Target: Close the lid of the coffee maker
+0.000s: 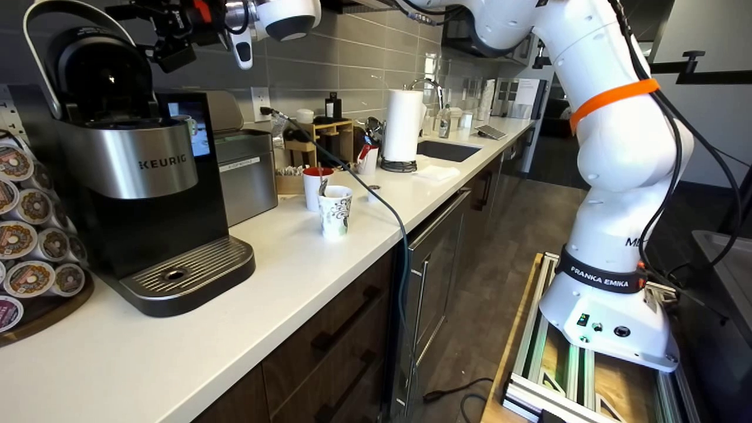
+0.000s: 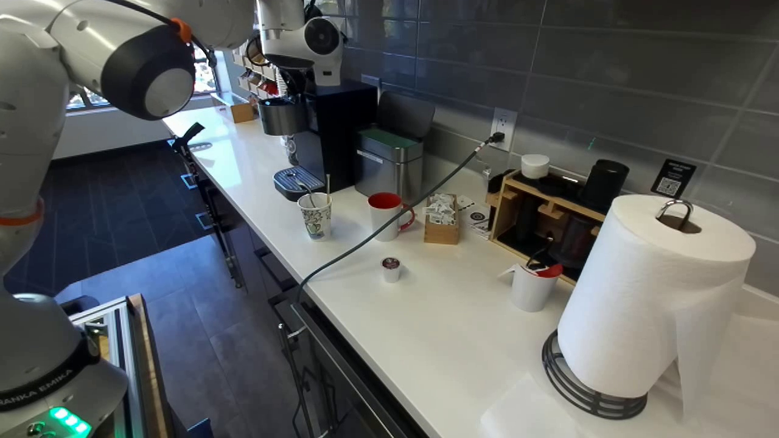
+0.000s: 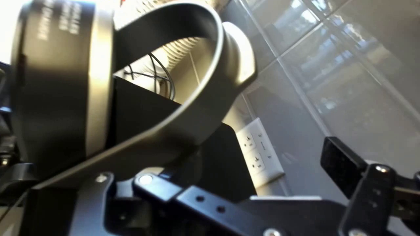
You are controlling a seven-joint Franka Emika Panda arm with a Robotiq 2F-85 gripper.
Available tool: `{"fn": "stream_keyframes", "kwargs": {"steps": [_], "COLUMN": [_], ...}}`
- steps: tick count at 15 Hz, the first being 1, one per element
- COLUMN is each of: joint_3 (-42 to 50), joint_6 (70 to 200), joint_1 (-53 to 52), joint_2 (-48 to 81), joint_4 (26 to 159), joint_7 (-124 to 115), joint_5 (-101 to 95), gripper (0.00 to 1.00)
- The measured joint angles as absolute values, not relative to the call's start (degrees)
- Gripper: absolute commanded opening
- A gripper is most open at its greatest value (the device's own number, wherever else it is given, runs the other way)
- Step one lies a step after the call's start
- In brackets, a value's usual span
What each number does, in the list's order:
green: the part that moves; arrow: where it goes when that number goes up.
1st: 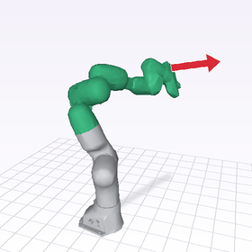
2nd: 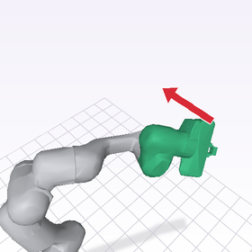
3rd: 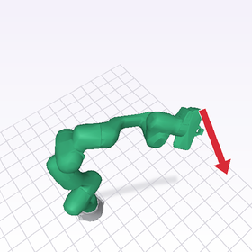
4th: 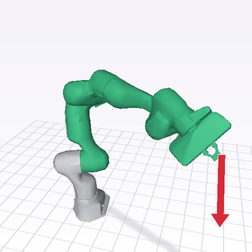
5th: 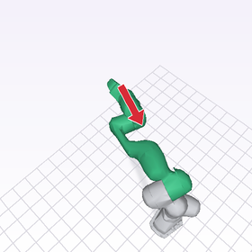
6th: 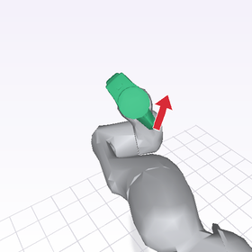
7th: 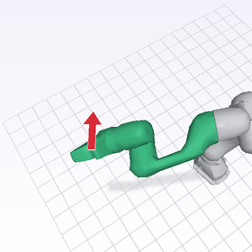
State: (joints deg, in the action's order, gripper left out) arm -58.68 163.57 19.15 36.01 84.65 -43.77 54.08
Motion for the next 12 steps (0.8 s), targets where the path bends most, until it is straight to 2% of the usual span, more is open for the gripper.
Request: {"fn": "stream_keyframes", "kwargs": {"steps": [4, 8, 12], "joint_3": [-58.8, -59.3, -63.5], "joint_6": [174.5, 175.2, 173.7], "joint_1": [16.9, 16.7, 17.3], "joint_2": [36.3, 37.2, 41.3], "joint_4": [84.1, 83.9, 81.2], "joint_7": [-41.7, -41.0, -35.7], "joint_5": [54.1, 54.1, 54.0], "gripper": [1.00, 1.00, 1.00]}}
